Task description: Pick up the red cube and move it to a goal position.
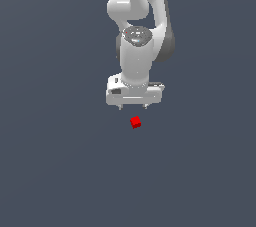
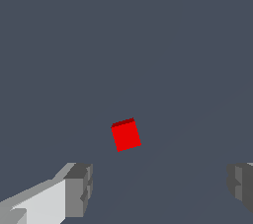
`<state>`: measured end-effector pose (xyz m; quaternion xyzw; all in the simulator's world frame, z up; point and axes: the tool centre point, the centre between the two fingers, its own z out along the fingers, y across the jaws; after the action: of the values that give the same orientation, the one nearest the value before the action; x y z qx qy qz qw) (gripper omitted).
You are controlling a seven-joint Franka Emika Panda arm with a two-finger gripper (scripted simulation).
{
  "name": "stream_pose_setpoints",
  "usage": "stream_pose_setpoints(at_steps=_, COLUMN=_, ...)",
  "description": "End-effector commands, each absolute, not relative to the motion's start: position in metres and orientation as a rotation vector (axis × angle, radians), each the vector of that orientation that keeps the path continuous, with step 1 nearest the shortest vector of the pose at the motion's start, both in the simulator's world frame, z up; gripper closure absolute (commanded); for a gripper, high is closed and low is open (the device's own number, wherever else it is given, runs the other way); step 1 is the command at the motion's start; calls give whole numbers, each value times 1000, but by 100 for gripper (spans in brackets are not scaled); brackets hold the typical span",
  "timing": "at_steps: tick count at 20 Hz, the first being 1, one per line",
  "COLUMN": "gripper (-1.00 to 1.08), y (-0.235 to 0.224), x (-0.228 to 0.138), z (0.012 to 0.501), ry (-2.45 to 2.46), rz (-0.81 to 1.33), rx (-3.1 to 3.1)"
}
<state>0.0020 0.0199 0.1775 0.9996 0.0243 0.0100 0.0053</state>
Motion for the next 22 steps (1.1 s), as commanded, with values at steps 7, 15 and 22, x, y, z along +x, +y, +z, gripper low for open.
stream_pose_setpoints(at_steps=7, gripper=-92, y=21, x=1, z=165, ry=109, rz=29, rx=3130)
stream_pose_setpoints(at_steps=15, gripper=-92, y=28, x=-5, z=110, ry=260, rz=18, rx=3126)
stream_pose_setpoints(at_steps=22, gripper=-92, y=35, x=-11, z=50, ry=422, rz=6, rx=3113)
